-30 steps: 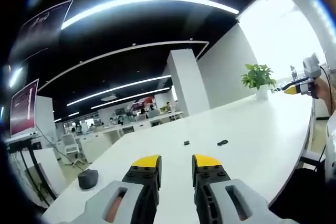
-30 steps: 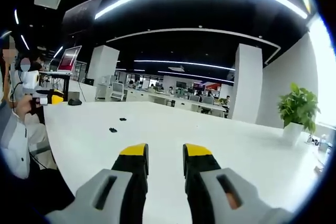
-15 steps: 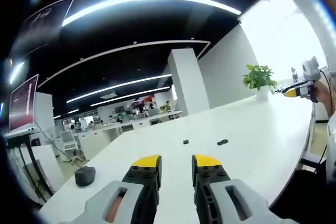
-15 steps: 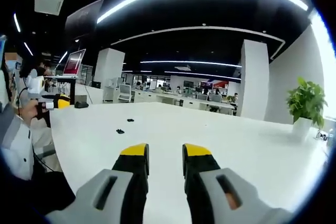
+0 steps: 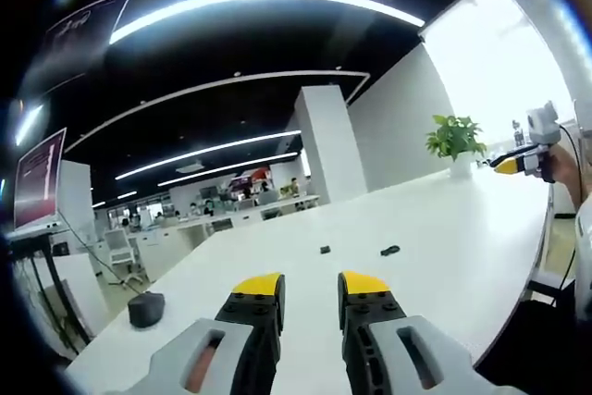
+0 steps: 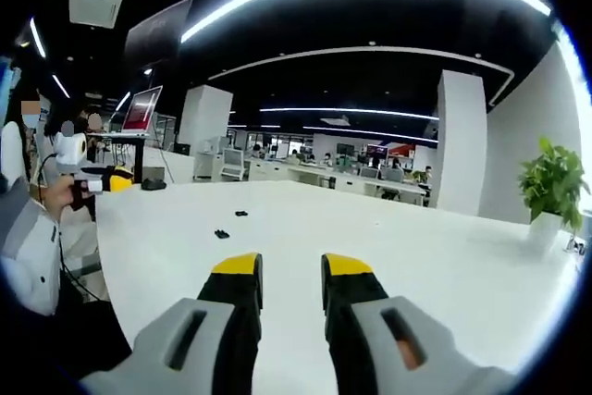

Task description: Snap the two parts of the plastic buckle together until the buckle closes and remains connected.

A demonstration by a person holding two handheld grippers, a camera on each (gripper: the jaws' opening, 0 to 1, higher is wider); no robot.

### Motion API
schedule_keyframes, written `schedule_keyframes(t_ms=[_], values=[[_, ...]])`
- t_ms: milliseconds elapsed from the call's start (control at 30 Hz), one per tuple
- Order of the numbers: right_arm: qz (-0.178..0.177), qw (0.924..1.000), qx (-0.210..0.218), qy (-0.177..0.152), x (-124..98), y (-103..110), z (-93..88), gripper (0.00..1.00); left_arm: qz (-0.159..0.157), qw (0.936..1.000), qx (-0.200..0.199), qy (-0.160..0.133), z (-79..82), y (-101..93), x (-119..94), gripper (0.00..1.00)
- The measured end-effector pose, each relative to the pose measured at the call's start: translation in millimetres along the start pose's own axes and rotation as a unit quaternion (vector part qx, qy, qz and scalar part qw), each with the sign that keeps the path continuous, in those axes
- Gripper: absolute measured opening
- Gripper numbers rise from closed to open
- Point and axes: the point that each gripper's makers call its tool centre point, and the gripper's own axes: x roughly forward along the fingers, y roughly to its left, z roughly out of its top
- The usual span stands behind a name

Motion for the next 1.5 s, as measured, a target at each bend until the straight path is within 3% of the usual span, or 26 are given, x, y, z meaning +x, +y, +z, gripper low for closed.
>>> schedule_keyframes(t_ms=[1100,1500], values=[[0.049,0.9984,-0.015,0.023,22.3,19.6,-4.3,0.26,-0.002,1.0,-0.003,0.004,-4.0,-1.5,1.2,0.22],[0.087,0.996,-0.009,0.018,34.8,31.2,0.0,0.25,-0.003,1.0,-0.003,0.005,-3.9,-1.6,1.4,0.22]])
